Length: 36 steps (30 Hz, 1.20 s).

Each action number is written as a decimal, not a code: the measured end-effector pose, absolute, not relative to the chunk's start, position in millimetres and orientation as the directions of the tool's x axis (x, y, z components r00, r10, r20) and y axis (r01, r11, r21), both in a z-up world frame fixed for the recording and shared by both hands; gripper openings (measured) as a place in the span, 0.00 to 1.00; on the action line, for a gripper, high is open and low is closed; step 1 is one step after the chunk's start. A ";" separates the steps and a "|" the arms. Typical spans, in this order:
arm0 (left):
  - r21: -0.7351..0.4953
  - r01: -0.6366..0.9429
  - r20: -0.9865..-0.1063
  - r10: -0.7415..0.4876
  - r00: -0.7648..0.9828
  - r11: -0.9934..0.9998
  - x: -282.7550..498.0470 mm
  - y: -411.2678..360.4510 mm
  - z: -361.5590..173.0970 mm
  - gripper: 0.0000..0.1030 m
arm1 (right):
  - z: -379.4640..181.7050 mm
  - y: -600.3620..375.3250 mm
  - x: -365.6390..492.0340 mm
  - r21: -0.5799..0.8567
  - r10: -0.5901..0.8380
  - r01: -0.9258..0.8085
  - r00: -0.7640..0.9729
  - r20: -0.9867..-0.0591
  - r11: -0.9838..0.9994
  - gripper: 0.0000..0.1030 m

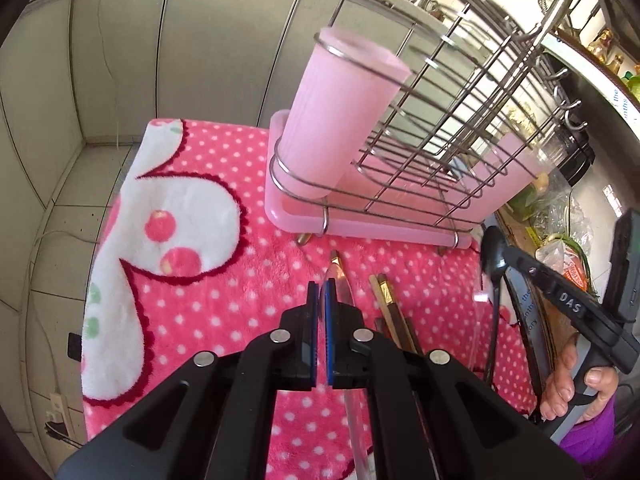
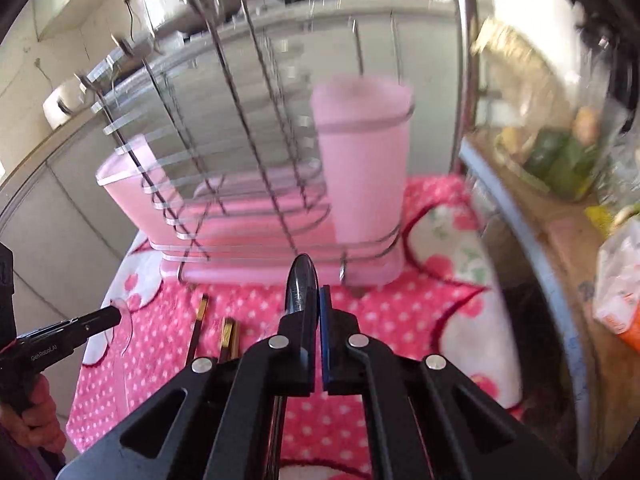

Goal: Organize utensils
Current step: 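Lift both held utensils over the pink cup and open both grippers to drop them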

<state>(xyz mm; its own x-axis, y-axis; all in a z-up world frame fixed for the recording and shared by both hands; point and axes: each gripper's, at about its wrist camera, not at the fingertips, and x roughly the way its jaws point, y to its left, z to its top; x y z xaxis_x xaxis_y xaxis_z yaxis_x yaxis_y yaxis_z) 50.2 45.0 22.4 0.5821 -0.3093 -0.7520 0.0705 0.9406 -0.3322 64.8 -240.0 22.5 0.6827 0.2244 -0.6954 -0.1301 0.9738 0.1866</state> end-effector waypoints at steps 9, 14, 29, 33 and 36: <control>-0.320 0.103 -0.686 -0.305 0.660 0.942 40.6 45.3 54.3 0.02 | 68.3 -257.9 46.9 0.179 0.195 -0.113 0.811 -0.552 0.977 0.01; -0.301 0.116 -0.617 -0.286 0.733 0.947 37.1 51.8 82.8 0.02 | 91.9 -265.5 37.6 0.169 0.181 -0.113 0.864 -0.469 0.979 0.01; -0.158 0.053 -0.234 -0.089 0.968 0.986 91.0 46.9 207.6 0.02 | 202.8 -286.4 77.0 0.111 0.069 -0.056 0.990 -0.125 0.992 0.01; -0.109 0.011 -0.171 -0.030 0.985 0.994 111.3 39.8 212.2 0.02 | 217.7 -295.0 100.6 0.101 0.027 -0.020 0.997 -0.068 0.995 0.01; -0.055 -0.016 -0.123 0.009 0.992 0.998 125.6 32.1 209.1 0.02 | 219.5 -297.6 116.7 0.085 -0.001 0.003 1.000 -0.031 0.996 0.01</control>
